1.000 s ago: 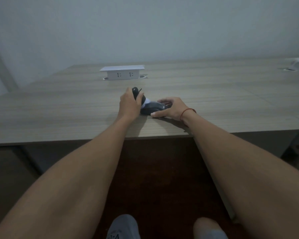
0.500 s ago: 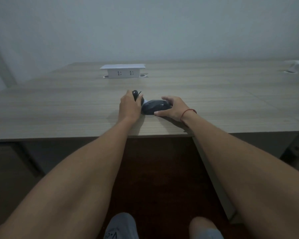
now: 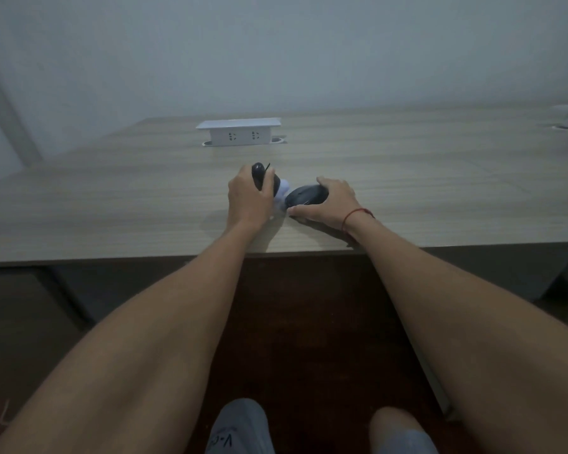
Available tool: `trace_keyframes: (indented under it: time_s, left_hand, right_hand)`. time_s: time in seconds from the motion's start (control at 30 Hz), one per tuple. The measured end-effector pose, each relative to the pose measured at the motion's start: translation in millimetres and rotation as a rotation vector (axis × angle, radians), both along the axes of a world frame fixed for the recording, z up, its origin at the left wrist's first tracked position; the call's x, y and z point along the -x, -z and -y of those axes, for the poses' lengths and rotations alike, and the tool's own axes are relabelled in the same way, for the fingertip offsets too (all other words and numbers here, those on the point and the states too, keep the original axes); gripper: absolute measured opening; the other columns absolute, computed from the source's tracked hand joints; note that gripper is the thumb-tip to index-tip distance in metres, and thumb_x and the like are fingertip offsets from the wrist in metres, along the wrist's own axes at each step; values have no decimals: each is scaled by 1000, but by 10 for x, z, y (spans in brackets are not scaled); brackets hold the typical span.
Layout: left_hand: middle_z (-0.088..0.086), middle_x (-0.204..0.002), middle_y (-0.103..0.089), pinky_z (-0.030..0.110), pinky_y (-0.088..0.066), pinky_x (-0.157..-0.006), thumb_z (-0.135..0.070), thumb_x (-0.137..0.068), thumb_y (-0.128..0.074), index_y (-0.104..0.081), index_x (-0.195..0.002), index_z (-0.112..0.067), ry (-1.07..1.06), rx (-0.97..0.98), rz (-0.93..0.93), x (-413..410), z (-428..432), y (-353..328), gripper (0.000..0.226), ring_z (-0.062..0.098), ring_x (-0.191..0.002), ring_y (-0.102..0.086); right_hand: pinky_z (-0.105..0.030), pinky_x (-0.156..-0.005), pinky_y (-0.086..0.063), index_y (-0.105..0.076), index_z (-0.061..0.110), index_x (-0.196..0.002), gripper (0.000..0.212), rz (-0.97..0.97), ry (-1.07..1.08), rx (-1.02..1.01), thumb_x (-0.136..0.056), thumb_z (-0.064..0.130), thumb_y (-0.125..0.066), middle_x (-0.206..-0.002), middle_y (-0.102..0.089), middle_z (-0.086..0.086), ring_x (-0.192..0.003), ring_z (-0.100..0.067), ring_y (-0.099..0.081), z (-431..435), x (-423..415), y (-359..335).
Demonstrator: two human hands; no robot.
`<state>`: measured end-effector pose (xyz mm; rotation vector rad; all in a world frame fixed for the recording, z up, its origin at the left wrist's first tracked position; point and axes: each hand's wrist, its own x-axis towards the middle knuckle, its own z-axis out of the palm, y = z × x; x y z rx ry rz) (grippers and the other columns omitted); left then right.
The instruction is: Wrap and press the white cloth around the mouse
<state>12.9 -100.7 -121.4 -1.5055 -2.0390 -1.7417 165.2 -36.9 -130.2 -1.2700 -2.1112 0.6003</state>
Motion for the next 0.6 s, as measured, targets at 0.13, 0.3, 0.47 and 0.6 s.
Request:
trace_keyframes:
  time_s: [0.13,0.3,0.47,0.6]
  left_hand:
    - [2,-84,-57,16,-39,-64,-33,-93,-56,-61,-93,-5,7,-68,50,-49,-6,-56,28,15,-75,-53]
    - [2,-78,-54,19,-35,-59,-32,-92,-57,-57,-86,-8,29,39,-85,-96,-25,21,24,14,-67,-49]
    - [5,-82,-56,28,-41,-64,-31,-94,-56,-58,-90,-6,5,67,-117,-72,12,-9,25,19,-73,-53]
    - [6,-75,-58,19,-37,-60,-28,-92,-59,-56,-81,-6,79,-66,-103,-165,38,-87,24,18,-67,-53]
  right_hand:
    - [-42,-103,-37,-20,14,-145,117,-97,-46,100,-52,53,-80,-150,-29,-9,-134,-27,-31,-2,-25,-5]
    - [-36,-98,-39,-19,13,-145,114,-160,-54,121,-54,43,-80,-149,-31,-9,-132,-25,-35,7,-33,-16]
    - [-35,-93,-39,-22,14,-144,112,-161,-52,133,-52,44,-79,-148,-33,-9,-130,-26,-37,21,-25,-10]
    - [-29,-81,-40,-38,11,-135,96,-125,-74,85,-54,45,-78,-133,-49,-11,-104,-18,-47,20,-28,-21]
